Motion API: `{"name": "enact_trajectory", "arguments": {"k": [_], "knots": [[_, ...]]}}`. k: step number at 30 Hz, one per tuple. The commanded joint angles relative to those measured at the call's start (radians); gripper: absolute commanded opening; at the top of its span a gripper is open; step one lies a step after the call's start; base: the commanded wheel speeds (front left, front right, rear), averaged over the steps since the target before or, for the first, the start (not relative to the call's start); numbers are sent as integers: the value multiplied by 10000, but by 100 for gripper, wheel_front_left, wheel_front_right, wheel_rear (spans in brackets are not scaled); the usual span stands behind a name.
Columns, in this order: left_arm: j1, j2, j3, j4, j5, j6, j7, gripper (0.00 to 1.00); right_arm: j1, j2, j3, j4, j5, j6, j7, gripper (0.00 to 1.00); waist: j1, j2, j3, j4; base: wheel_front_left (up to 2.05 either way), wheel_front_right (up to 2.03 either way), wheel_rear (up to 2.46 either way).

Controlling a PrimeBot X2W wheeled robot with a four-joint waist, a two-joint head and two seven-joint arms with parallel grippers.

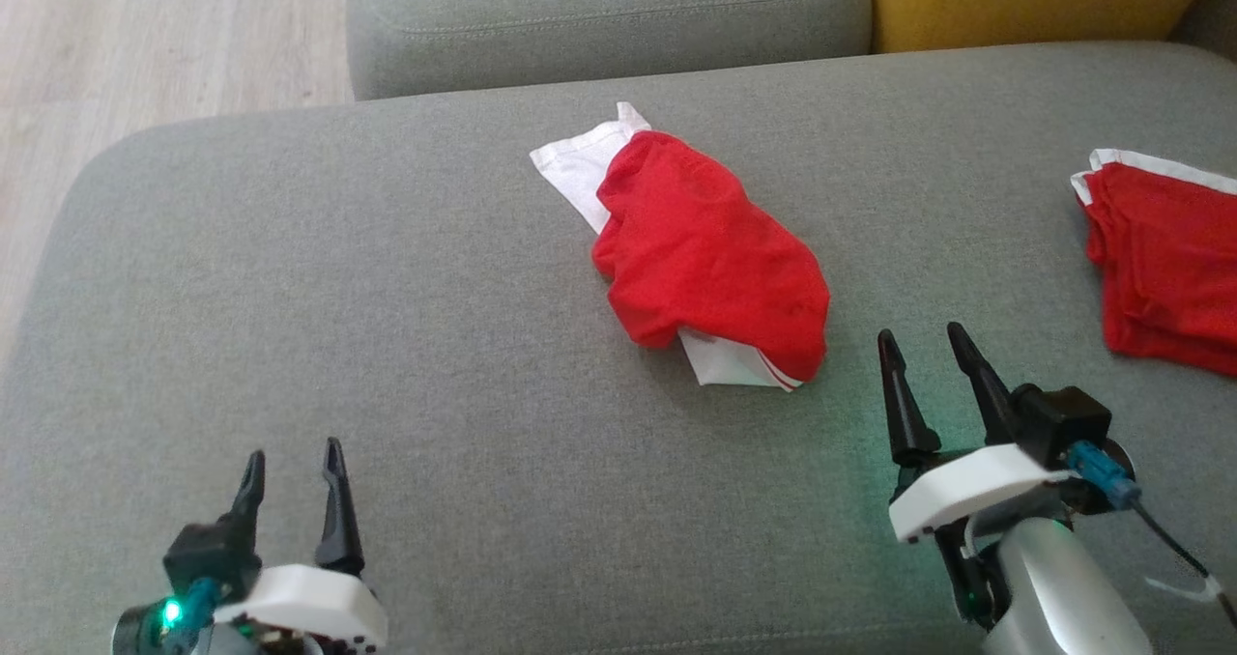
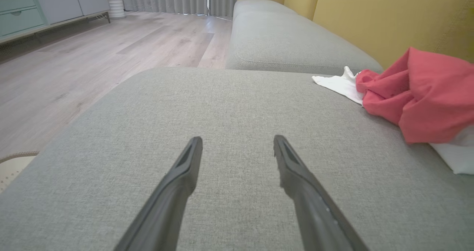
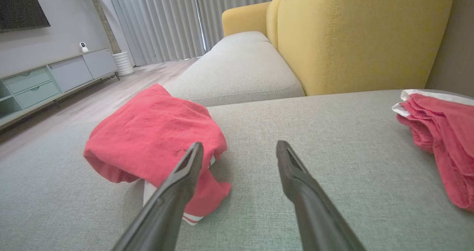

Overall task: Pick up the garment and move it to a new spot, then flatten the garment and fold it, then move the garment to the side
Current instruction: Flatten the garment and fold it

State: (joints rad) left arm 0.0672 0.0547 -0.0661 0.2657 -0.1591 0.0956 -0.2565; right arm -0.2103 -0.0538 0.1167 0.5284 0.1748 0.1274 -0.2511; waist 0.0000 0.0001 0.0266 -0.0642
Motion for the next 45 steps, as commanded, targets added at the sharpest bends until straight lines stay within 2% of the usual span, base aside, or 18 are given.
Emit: {"name": "enact_trajectory", "arguments": {"k": [1,6,13,18,27,38,44,45], "knots": [[-320,-8,294,-392,81,-10,-53,100,-151,36,181,-304,-65,33,-107,100,0,-1,-7,33,0,0,0],[-491,-36,150,-402,79,-95,-53,100,-135,36,457,-353,-108,33,-107,100,0,-1,164,201,0,0,0],[-807,-42,-243,-377,-177,-188,-53,100,-144,36,2254,-224,31,33,-103,100,0,-1,583,737,0,0,0],[-907,-43,-427,-367,-316,-211,-53,100,-311,36,2938,-22,254,33,-65,100,0,-1,796,1114,0,0,0],[-1185,-44,-589,-347,-415,-231,-53,100,-1140,36,2295,792,-352,33,-39,100,0,-1,1288,1761,0,0,0],[-1536,-45,-759,-261,-542,-311,-53,100,-1667,36,1740,1729,-1876,33,286,100,0,-1,1763,1911,0,0,0],[-1792,-45,-905,-210,-622,-326,-53,100,-1726,36,1548,2222,-2033,33,679,100,0,-1,1921,2071,0,0,0],[-1803,-45,-890,-197,-614,-329,-53,100,-1738,36,1603,2245,-2065,33,670,75,0,-1,1925,2076,0,0,0]]}}
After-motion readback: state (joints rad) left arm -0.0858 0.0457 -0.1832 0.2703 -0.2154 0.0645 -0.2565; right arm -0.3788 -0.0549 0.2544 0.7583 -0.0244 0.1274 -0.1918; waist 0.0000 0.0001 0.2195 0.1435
